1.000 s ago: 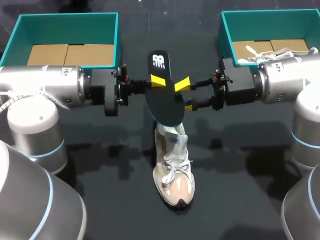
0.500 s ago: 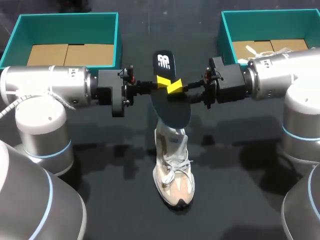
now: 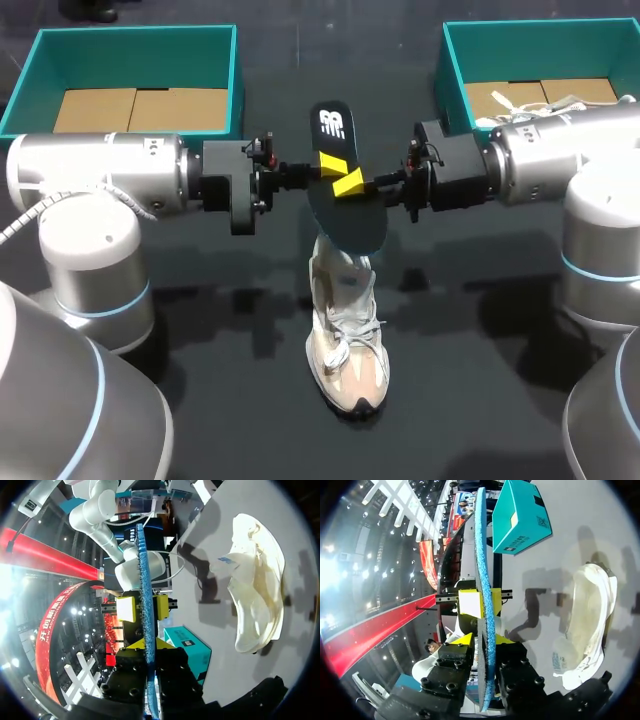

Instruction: Take the shoe out of the shoebox, open the shoe tongue, remove and reinsert the insole, then place the shoe into the shoebox

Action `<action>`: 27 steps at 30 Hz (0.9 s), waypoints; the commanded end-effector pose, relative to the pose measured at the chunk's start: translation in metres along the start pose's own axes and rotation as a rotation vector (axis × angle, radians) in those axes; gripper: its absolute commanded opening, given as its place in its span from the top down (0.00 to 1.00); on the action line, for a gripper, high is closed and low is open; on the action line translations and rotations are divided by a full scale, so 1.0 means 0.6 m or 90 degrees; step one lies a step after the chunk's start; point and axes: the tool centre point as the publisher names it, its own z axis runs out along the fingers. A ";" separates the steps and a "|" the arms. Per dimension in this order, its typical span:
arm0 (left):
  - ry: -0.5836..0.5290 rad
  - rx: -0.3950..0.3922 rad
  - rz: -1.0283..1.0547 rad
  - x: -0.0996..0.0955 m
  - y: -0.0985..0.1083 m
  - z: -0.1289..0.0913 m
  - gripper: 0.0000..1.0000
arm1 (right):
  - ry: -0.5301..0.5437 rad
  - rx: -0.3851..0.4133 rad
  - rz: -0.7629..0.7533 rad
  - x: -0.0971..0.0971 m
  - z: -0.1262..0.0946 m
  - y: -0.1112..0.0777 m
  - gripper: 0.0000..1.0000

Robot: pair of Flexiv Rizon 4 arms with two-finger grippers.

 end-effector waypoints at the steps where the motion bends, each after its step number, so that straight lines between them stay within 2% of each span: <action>1: -0.001 -0.001 0.001 0.001 0.001 0.000 1.00 | -0.003 -0.004 0.002 0.000 -0.002 -0.002 0.81; 7: -0.005 0.001 0.003 -0.001 0.000 -0.003 1.00 | -0.002 -0.003 0.001 -0.001 -0.003 0.001 0.85; 8: -0.006 0.001 0.003 -0.001 -0.001 -0.003 1.00 | -0.002 -0.003 0.001 -0.002 -0.004 0.002 0.87; 9: -0.006 0.002 0.003 -0.001 -0.002 -0.002 1.00 | -0.001 -0.003 0.001 -0.002 -0.004 0.003 1.00; 18: -0.006 0.011 0.001 0.001 -0.007 -0.003 1.00 | 0.004 -0.012 0.000 -0.008 -0.003 0.005 1.00; 19: -0.006 0.012 -0.003 0.000 -0.007 -0.006 0.76 | 0.004 -0.015 -0.001 -0.009 -0.004 0.004 1.00; 20: -0.004 0.013 -0.013 -0.001 -0.008 -0.010 0.09 | 0.004 -0.018 -0.002 -0.009 -0.006 0.004 1.00; 21: -0.001 0.014 -0.021 -0.002 -0.009 -0.016 0.00 | 0.003 -0.021 -0.004 -0.010 -0.008 0.004 1.00; 27: 0.062 0.000 -0.069 0.013 -0.026 -0.071 0.00 | -0.003 -0.035 -0.025 -0.013 -0.025 0.006 1.00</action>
